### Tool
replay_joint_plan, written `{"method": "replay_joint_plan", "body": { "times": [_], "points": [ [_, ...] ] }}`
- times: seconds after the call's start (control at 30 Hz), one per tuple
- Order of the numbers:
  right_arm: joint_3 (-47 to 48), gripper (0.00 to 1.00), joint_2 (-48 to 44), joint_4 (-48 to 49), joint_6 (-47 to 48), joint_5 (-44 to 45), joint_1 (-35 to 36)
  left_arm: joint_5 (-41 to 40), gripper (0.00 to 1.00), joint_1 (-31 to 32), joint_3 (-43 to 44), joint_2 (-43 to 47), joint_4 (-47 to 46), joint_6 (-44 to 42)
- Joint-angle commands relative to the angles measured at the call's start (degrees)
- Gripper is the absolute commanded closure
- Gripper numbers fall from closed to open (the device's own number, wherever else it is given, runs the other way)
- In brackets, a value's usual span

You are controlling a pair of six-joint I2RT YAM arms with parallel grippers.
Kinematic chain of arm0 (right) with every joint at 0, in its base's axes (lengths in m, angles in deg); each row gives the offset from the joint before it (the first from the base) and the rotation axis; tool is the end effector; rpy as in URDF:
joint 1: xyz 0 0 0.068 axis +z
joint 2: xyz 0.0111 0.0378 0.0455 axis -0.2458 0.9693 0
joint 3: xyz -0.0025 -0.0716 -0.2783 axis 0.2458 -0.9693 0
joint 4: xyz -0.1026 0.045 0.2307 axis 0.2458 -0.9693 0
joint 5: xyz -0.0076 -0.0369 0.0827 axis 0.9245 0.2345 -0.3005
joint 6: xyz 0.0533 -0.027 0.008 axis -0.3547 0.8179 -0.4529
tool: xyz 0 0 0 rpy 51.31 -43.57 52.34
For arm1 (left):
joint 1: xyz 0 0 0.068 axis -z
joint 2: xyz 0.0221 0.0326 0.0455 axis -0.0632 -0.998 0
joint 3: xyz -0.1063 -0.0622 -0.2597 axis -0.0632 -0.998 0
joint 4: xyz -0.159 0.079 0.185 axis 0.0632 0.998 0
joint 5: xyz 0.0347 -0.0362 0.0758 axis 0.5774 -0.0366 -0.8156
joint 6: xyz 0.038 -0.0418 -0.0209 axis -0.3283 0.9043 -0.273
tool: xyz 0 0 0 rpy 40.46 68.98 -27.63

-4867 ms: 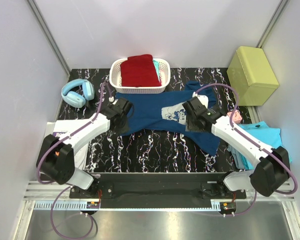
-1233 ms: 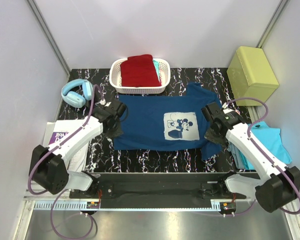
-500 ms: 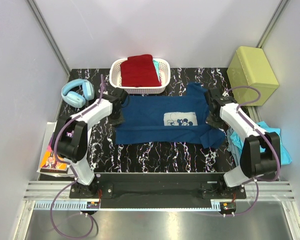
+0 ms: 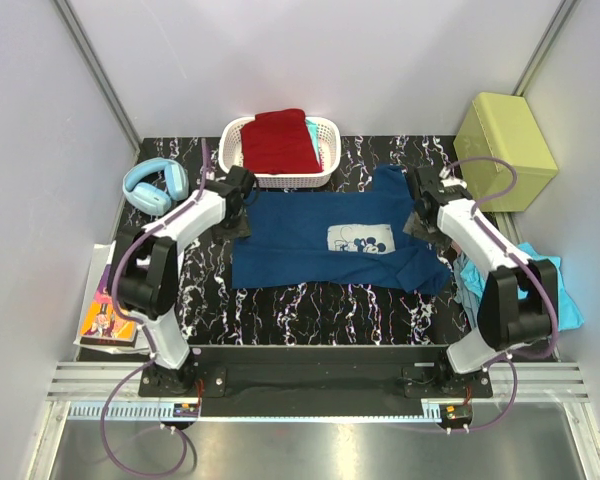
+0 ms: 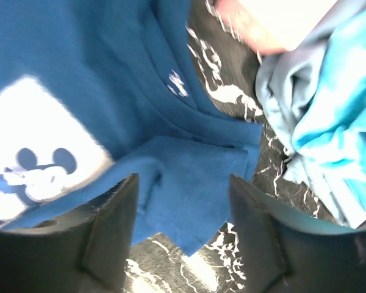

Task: Fold and stack the t-shirts
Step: Fold the flattened tshirt in 1/3 of the way

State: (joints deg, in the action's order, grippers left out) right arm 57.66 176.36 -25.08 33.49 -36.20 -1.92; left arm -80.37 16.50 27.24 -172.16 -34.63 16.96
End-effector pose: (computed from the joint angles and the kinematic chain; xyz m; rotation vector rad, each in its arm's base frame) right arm 0.3009 0.0461 0.2511 0.6573 2.5601 -0.3612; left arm 0.3393 -0.1093 0.2151 -0.4147 2.7215 0.2295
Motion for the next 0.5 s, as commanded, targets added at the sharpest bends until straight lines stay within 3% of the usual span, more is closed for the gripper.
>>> {"method": "replay_joint_plan", "body": {
  "times": [0.0,0.2,0.47],
  "points": [
    [5.9,0.26,-6.5,0.3,3.5,5.9,4.5,-4.6,0.43,1.6,3.5,8.7,0.8,0.1],
    [3.6,0.26,-9.6,-4.4,0.3,0.5,10.6,-2.7,0.4,6.9,-1.4,14.2,0.4,1.4],
    [-10.1,0.27,-18.5,-9.1,-7.4,-3.0,13.6,1.3,0.41,11.8,-7.9,14.2,-1.1,3.5]
  ]
}}
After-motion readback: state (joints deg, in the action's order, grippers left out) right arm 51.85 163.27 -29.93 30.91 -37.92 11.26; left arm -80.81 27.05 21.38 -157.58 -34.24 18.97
